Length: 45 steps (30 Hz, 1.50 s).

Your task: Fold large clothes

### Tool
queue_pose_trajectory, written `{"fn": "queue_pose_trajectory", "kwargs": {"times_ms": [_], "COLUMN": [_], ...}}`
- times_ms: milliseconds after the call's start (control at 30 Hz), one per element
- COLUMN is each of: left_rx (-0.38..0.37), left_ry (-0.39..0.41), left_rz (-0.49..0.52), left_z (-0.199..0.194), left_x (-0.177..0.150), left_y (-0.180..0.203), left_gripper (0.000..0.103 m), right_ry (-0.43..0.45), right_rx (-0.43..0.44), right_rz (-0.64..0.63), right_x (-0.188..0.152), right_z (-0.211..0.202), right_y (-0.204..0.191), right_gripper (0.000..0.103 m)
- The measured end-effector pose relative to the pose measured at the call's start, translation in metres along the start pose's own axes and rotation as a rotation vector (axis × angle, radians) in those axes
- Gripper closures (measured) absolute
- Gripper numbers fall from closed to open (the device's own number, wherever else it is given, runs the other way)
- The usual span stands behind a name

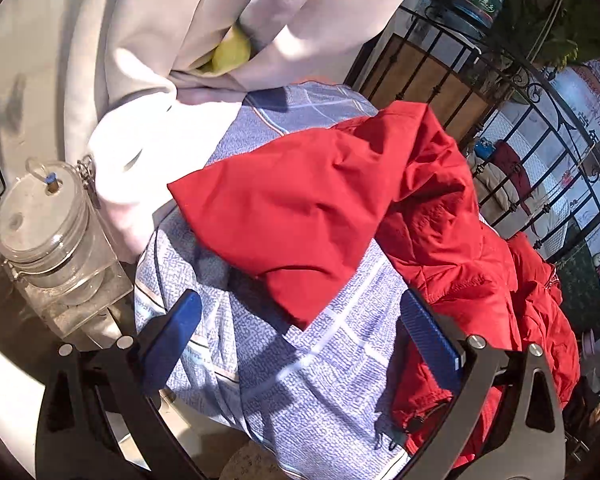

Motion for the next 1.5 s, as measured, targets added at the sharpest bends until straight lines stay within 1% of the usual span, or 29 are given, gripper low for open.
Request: {"fn": "queue_pose_trajectory", "kwargs": {"times_ms": [33,67,100,133,167,200,233,300,333,400,467,500,533,567,633,667,700,833,900,933,1000,1033,1100,1200,1267,1333,1400,1433,1500], "left_rx": [-0.002,0.018,0.031,0.029,0.020,0.016,0.013,0.040,0.054,0.109,0.124,0.102,0.066,0.085,0.198,0.248,0.274,0.353,0.289,0.261,0.194,0.130,-0.013,-0.238,-0.362,-0.503,-0.583,-0.589,-0.565], "left_ry": [-0.023,-0.035,-0.038,-0.027,-0.010,0.007,0.016,0.024,0.057,0.195,0.322,0.368,0.369,0.372,0.372,0.346,0.305,0.136,0.106,0.104,0.129,0.146,0.198,0.243,0.246,0.188,0.086,0.028,-0.089], "left_rz": [-0.003,0.007,0.015,0.012,0.016,0.031,0.056,0.140,0.188,0.290,0.289,0.277,0.284,0.321,0.441,0.485,0.504,0.460,0.441,0.461,0.534,0.564,0.646,0.715,0.781,0.813,0.820,0.836,0.880], "left_z": [0.014,0.027,0.039,0.047,0.051,0.055,0.058,0.056,0.047,0.010,-0.039,-0.062,-0.072,-0.076,-0.066,-0.052,-0.035,0.021,0.029,0.026,0.012,0.002,-0.024,-0.067,-0.089,-0.099,-0.091,-0.078,-0.043], "left_x": [-0.002,-0.003,-0.001,0.004,0.009,0.017,0.025,0.048,0.068,0.132,0.206,0.239,0.262,0.276,0.285,0.281,0.273,0.231,0.211,0.204,0.195,0.192,0.183,0.151,0.111,0.054,-0.012,-0.051,-0.126], "left_y": [-0.004,-0.006,-0.006,-0.005,-0.002,0.003,0.008,0.015,0.018,0.022,0.017,0.015,0.017,0.020,0.027,0.028,0.025,0.000,0.012,0.027,0.079,0.112,0.198,0.329,0.408,0.477,0.524,0.541,0.557], "left_gripper": [0.006,0.007,0.013,0.025,0.033,0.052,0.075,0.093,0.096,0.097,0.098,0.098,0.098,0.098,0.098,0.098,0.098,0.098,0.098,0.098,0.098,0.098,0.098,0.098,0.098,0.098,0.098,0.098,0.098], "right_ry": [0.001,0.002,0.005,0.012,0.019,0.021,0.021,0.022,0.030,0.051,0.059,0.056,0.051,0.042,0.022,0.015,0.012,0.016,0.022,0.026,0.038,0.044,0.070,0.097,0.109,0.117,0.121,0.126,0.134], "right_rx": [0.003,0.005,0.005,0.002,-0.003,-0.011,-0.021,-0.033,-0.037,-0.039,-0.027,-0.020,-0.013,0.003,0.029,0.040,0.052,0.045,0.034,0.032,0.023,0.020,0.015,0.003,-0.012,-0.039,-0.067,-0.084,-0.123], "right_rz": [-0.001,-0.001,0.000,0.002,0.004,0.006,0.009,0.025,0.040,0.069,0.094,0.108,0.120,0.135,0.153,0.155,0.153,0.128,0.145,0.157,0.188,0.197,0.229,0.259,0.277,0.297,0.326,0.345,0.369], "right_x": [0.000,-0.001,-0.002,-0.001,-0.001,-0.001,-0.002,-0.004,-0.005,-0.004,-0.002,-0.002,-0.002,-0.004,-0.007,-0.009,-0.011,-0.014,-0.013,-0.012,-0.009,-0.009,-0.005,-0.003,-0.005,-0.009,-0.015,-0.019,-0.027], "right_z": [0.002,0.000,-0.003,-0.004,-0.006,-0.007,-0.008,-0.009,-0.011,-0.014,-0.015,-0.014,-0.012,-0.009,-0.004,-0.003,-0.004,-0.012,-0.016,-0.018,-0.021,-0.021,-0.027,-0.037,-0.044,-0.052,-0.060,-0.065,-0.075], "right_y": [-0.001,-0.002,-0.003,-0.001,0.001,0.004,0.008,0.016,0.021,0.030,0.036,0.039,0.039,0.040,0.037,0.036,0.034,0.039,0.049,0.053,0.064,0.068,0.078,0.092,0.105,0.122,0.141,0.153,0.175], "right_gripper": [0.006,0.006,0.006,0.006,0.006,0.006,0.006,0.006,0.006,0.006,0.006,0.006,0.006,0.006,0.007,0.007,0.007,0.007,0.007,0.007,0.007,0.007,0.007,0.007,0.007,0.007,0.007,0.007,0.007]}}
Point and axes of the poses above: each gripper's, at about its wrist camera, not at the fingertips, and z roughly the way its jaws point, y to its right, x to its top, the point moved 9 cm from there along z, roughly the way its jaws point, and after that the axes turned 3 degrees about y, right-handed, at the moved point
